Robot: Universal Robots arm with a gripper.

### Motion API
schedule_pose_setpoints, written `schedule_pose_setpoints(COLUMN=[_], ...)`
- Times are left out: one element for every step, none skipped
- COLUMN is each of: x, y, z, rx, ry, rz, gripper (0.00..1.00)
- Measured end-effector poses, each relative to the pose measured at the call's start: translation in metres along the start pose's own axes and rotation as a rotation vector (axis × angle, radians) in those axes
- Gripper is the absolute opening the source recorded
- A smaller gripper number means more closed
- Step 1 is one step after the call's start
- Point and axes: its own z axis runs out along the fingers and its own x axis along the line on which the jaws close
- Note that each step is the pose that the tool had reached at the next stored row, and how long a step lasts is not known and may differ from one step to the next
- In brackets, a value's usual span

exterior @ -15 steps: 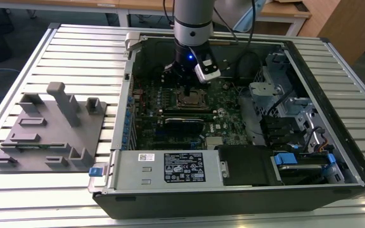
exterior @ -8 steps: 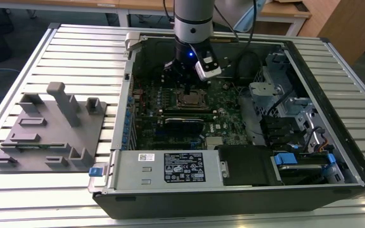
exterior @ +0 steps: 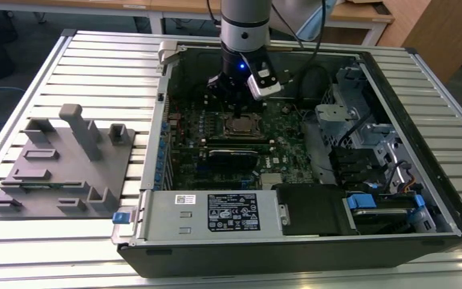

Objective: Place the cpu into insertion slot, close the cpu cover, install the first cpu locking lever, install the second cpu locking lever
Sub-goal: 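Install the first cpu locking lever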

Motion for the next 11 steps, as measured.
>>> schedule_pose_setpoints(x=[0.0,0.0,0.0,0.0,0.0,0.0004,0.0011,0.0023,0.0037,0.0052,0.0068], y=[0.0,0.0,0.0,0.0,0.0,-0.0001,-0.0002,-0.0003,-0.0004,-0.0005,-0.0007], z=[-0.0001,-0.0002,-0.0002,-0.0002,-0.0002,-0.0003,-0.0003,-0.0004,-0.0004,-0.0005,-0.0005], rx=[0.0001,0.0002,0.0003,0.0002,0.0002,0.0003,0.0004,0.0004,0.0004,0.0003,0.0004], ry=[0.0,0.0001,0.0002,0.0001,0.0001,0.0001,0.0002,0.0002,0.0002,0.0001,0.0002], rz=[0.0,0.0,0.0,0.0,0.0,0.0,0.0,0.0,0.0,0.0,0.0], gripper=[0.1,0.1,0.1,0.1,0.1,0.1,0.1,0.1,0.1,0.1,0.1])
